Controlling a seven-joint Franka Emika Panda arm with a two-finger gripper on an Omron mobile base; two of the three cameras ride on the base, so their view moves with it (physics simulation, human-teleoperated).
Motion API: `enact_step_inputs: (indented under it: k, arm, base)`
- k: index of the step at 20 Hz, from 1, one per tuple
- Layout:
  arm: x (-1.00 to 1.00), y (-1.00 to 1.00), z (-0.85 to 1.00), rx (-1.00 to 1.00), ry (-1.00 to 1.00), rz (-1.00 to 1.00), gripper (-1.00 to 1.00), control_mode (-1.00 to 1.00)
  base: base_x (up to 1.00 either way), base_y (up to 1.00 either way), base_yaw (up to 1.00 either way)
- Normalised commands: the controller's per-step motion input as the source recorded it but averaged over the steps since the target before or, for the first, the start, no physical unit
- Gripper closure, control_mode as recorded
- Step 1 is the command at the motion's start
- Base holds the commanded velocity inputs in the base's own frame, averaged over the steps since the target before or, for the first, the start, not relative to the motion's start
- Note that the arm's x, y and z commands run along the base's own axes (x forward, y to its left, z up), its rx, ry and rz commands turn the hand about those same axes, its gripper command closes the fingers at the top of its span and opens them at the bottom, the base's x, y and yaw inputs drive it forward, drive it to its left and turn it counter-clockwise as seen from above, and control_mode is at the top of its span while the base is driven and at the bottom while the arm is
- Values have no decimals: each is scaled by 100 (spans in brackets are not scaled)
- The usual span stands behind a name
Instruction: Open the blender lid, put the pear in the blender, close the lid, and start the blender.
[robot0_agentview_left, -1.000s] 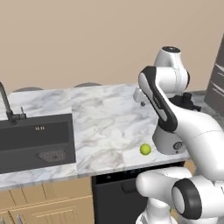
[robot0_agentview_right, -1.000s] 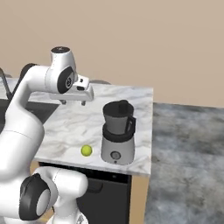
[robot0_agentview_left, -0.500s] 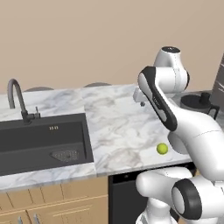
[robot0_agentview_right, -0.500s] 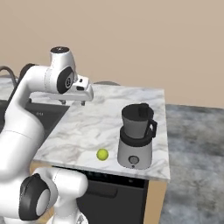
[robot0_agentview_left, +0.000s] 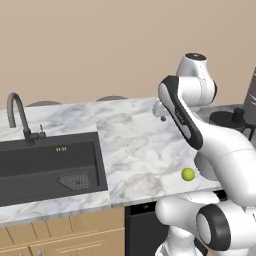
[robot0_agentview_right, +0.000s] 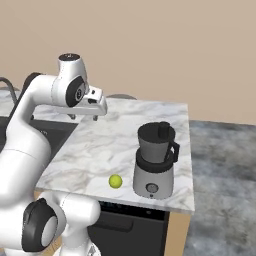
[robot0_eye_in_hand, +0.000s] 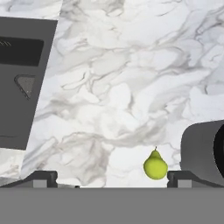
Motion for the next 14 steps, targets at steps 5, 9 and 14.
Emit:
enact_step_inputs:
  k: [5,9,14]
  arm:
    - [0,-5,-2,1,0,0,-100,-100]
    - [-19,-80,-6,17,-2,-1,-100,-100]
    - [-22,-87,43,11,-1,-3,-100,-100]
  base:
    - [5,-4,0]
    - [0,0,0]
    - [0,0,0]
